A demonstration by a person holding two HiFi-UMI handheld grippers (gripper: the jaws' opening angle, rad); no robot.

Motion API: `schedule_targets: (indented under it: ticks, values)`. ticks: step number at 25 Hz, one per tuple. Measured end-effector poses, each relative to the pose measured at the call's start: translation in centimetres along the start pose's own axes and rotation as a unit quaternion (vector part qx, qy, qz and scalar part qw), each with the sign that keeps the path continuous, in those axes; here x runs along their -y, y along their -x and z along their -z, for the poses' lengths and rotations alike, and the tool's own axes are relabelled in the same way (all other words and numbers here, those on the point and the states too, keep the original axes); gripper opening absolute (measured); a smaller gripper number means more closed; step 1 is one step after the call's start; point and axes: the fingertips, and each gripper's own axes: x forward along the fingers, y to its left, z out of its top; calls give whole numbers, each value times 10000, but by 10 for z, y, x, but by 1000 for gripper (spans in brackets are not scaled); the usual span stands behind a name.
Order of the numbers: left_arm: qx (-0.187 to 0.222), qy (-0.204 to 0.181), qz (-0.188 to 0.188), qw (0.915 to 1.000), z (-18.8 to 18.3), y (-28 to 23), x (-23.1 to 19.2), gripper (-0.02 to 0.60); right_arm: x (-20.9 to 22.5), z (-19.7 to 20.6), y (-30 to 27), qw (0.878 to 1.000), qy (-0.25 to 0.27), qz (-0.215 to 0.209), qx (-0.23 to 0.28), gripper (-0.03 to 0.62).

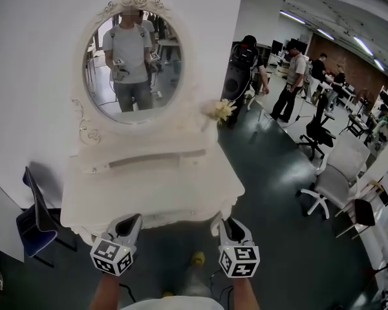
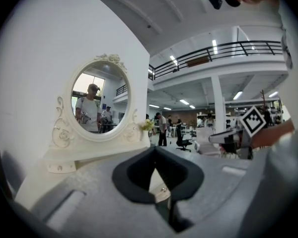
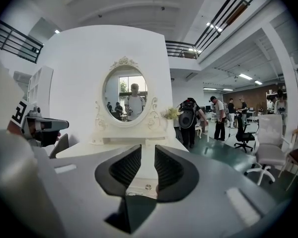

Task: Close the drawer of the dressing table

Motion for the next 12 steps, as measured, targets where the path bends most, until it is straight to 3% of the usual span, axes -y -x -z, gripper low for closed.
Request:
schedule_targets:
  ticks: [12]
  values:
    - [-136, 34, -162, 9998, -3, -119, -51, -2, 50, -22, -131, 9995, 71, -279, -150, 69]
